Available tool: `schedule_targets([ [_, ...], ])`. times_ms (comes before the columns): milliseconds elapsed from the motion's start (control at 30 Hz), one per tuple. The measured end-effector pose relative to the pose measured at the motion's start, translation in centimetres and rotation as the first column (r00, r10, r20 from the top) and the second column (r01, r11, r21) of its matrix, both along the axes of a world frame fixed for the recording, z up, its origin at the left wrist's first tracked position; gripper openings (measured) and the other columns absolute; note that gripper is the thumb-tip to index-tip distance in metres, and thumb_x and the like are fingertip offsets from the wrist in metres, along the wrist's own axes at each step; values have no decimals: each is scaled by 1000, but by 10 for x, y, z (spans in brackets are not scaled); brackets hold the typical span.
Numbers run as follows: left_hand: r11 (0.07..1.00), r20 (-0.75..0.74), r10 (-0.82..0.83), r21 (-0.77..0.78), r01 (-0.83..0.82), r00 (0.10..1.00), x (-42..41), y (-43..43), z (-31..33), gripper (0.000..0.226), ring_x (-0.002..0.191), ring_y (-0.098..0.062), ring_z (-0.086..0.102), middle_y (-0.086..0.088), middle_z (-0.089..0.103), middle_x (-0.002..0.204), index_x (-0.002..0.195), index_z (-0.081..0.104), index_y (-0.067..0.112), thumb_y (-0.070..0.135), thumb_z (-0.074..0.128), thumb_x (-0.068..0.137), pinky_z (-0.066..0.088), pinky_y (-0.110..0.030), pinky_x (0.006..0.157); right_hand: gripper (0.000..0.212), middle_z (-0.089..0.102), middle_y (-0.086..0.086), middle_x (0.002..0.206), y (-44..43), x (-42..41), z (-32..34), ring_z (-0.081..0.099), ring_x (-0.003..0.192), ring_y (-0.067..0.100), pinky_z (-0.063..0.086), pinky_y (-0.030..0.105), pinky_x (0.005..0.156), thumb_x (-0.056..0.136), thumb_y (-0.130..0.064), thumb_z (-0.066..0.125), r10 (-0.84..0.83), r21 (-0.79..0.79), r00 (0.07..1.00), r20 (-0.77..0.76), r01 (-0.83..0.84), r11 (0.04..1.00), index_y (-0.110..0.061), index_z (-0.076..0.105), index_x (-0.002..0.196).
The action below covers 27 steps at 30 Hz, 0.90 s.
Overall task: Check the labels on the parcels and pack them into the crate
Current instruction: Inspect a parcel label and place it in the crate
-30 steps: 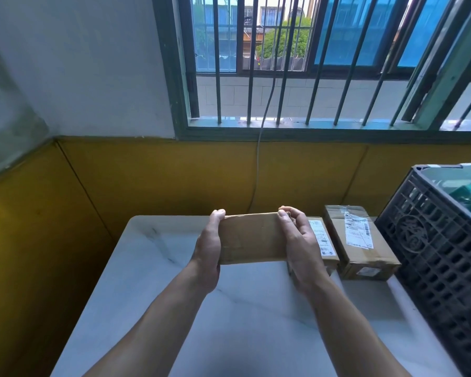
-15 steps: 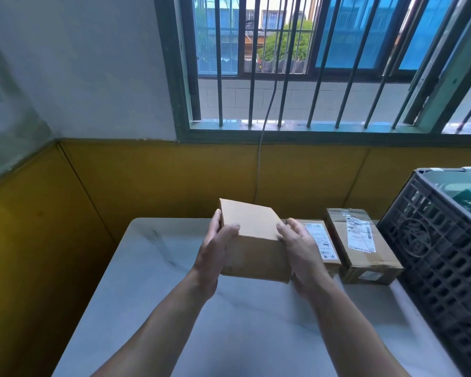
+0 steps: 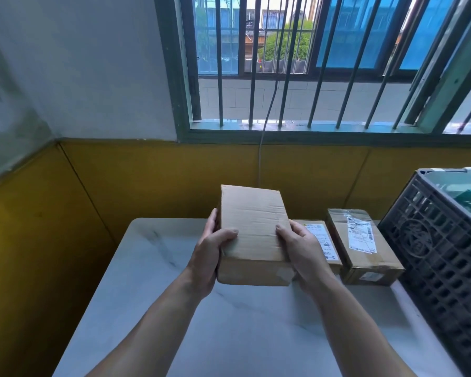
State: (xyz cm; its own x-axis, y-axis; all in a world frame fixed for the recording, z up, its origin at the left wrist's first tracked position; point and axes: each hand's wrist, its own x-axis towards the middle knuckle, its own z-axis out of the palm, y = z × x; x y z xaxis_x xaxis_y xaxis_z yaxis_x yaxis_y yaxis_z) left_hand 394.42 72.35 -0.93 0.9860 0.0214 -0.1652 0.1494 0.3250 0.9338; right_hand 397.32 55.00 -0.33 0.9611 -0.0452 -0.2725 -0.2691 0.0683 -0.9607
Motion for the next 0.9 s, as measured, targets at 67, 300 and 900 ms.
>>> schedule_targets([
  [67,1000,-34,15,-5,-15,999,1,-1,1,69,114,-31,66,-8,68,127,143,46,32,36,65,77,59,-39,76,19,76,-2,104,0,1,-2,69,97,19,57,42,85,98,-20,62,-15,19,1000,10,15,1000,-21,71,115],
  [300,991,-170,131,1,-133,977,6,3,-2,63,98,-22,67,-6,66,118,129,44,29,41,77,78,60,-35,67,21,72,-5,106,-2,1,-7,65,98,12,50,33,76,94,-20,65,-22,-7,999,48,22,1000,-22,65,115],
  [900,990,-161,133,65,-124,978,6,-5,-1,48,111,-27,67,-6,67,125,133,41,32,52,63,95,58,-52,95,31,68,5,120,-2,-2,-7,67,108,23,55,50,97,94,-28,69,-41,-20,993,108,44,999,-22,62,124],
])
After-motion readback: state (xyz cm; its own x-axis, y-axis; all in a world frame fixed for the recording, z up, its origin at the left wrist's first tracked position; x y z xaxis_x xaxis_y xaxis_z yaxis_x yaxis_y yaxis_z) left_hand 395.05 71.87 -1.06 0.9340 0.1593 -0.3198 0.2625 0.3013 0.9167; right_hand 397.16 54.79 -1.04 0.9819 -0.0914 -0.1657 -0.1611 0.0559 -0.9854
